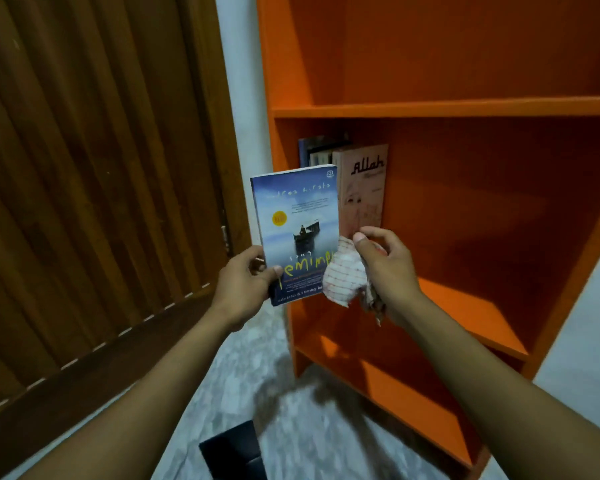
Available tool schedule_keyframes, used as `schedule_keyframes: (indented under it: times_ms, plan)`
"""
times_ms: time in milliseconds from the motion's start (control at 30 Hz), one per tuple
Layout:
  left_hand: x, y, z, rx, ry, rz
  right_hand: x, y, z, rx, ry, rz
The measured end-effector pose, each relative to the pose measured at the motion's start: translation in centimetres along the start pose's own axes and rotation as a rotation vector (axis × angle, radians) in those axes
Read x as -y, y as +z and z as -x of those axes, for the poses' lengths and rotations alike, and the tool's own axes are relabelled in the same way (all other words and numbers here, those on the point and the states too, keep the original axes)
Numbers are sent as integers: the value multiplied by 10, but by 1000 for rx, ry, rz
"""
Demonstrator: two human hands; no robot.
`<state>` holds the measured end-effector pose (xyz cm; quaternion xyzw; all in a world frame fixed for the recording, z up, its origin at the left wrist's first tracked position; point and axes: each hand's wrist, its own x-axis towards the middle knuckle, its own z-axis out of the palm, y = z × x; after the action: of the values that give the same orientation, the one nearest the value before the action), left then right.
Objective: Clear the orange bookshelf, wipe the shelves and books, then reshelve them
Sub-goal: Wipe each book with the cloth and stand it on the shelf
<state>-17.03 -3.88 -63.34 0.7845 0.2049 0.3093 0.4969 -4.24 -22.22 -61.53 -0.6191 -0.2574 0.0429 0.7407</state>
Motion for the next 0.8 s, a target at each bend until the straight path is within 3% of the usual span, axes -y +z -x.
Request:
schedule_keyframes:
  times_ms: [300, 500, 800]
  plan:
    - [-3, 113, -93, -45, -22, -56, -14, -35, -47, -157, -14, 26]
    - [5, 180, -132, -73, -57, -125, -29, -53, -62, -162, 19, 52]
    - [7, 219, -161, -266, -184, -20, -50, -70, -68, -163, 64, 45]
